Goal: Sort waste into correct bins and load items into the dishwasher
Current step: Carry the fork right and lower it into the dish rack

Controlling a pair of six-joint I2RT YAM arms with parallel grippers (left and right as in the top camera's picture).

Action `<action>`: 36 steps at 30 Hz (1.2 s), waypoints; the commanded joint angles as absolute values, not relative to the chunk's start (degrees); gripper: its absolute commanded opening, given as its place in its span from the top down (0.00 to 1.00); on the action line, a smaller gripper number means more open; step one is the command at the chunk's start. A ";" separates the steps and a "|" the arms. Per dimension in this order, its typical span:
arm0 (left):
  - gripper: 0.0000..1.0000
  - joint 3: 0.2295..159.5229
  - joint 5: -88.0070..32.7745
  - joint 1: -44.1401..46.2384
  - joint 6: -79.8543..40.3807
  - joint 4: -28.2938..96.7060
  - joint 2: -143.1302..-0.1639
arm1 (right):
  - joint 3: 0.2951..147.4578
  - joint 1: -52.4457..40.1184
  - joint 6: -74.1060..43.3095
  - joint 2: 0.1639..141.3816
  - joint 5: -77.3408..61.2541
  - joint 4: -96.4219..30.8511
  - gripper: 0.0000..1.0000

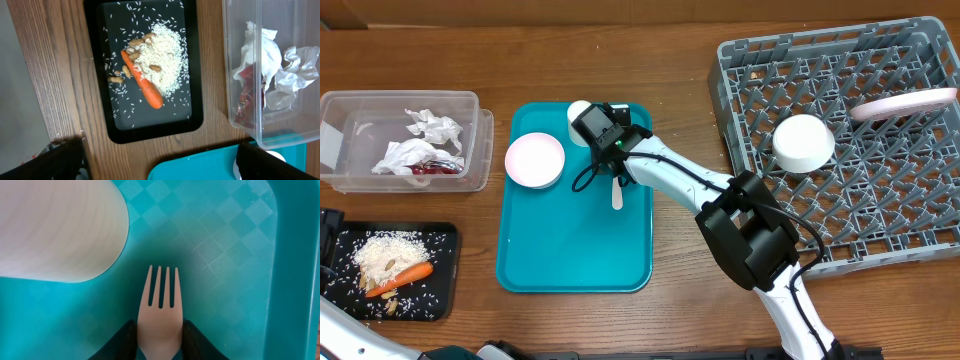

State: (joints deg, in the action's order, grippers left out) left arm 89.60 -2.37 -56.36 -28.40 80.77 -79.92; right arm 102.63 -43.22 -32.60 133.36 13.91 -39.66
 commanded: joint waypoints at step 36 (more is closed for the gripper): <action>0.00 89.71 -2.59 -56.60 -28.75 80.75 -79.42 | 111.83 -19.77 -15.31 108.99 5.19 -57.47 0.75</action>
